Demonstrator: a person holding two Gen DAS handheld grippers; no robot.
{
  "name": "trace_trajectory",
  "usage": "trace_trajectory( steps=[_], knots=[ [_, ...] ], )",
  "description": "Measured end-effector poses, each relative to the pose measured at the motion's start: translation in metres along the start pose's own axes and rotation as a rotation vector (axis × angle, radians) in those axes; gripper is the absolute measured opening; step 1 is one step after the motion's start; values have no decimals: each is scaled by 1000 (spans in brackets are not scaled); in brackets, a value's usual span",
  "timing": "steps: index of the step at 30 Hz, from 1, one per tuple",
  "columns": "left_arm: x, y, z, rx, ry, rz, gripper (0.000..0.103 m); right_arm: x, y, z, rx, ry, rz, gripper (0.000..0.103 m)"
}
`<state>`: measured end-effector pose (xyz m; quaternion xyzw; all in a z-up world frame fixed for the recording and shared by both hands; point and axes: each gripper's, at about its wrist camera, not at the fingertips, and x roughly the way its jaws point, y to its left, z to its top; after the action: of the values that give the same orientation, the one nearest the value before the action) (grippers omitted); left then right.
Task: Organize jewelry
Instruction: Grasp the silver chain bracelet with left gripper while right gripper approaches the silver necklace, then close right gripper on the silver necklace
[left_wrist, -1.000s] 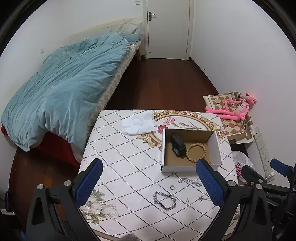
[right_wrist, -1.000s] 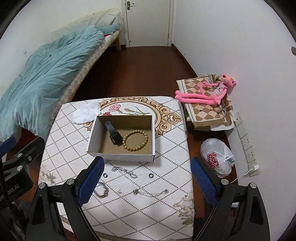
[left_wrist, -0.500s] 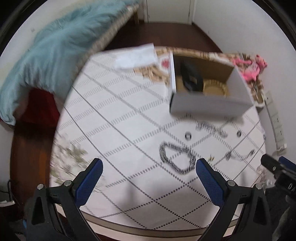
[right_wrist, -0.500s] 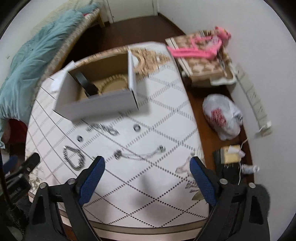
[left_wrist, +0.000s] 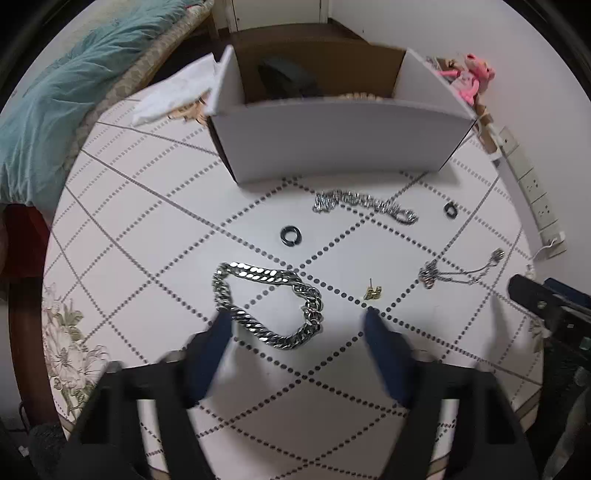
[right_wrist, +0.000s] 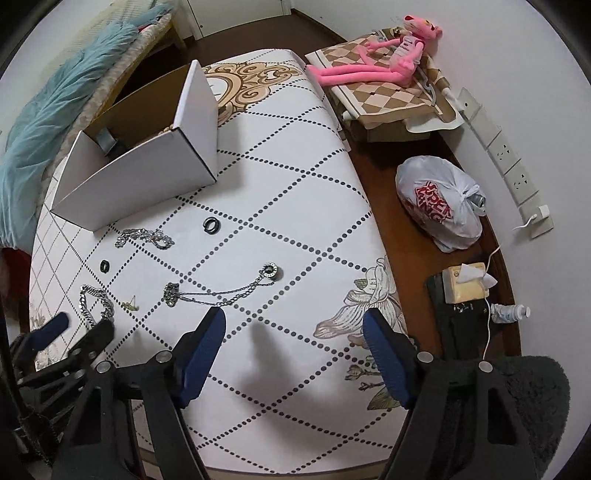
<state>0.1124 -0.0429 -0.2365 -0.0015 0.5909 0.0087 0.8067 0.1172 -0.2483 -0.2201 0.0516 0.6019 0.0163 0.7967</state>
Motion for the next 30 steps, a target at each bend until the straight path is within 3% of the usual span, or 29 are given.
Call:
trace_trajectory(
  steps=[2, 3, 4, 5, 12, 16, 20, 23, 25, 30],
  knots=[
    [-1, -4, -1, 28, -32, 32, 42, 1, -3, -1, 6, -3, 9, 77],
    [0, -6, -1, 39, -41, 37, 27, 2, -4, 0, 8, -3, 10, 77],
    [-1, -6, -2, 41, -44, 16, 12, 2, -5, -1, 14, -2, 14, 77],
    [-1, -4, -3, 26, -41, -20, 9, 2, -6, -1, 18, -2, 23, 77],
    [-10, 23, -14, -27, -62, -36, 9, 2, 16, -4, -22, -21, 109, 75],
    [-22, 38, -17, -68, -83, -49, 9, 8, 44, -3, -79, -33, 144, 64],
    [-32, 50, -19, -92, -93, -59, 9, 20, 73, -2, -157, -48, 113, 57],
    [-33, 58, -15, -104, -95, -69, 9, 25, 90, -5, -219, -85, 42, 39],
    [-39, 63, -16, -116, -102, -80, 9, 26, 95, -7, -241, -112, -8, 8],
    [-57, 68, -10, -137, -126, -131, 9, 18, 85, -2, -172, -86, 83, 7]
  ],
)
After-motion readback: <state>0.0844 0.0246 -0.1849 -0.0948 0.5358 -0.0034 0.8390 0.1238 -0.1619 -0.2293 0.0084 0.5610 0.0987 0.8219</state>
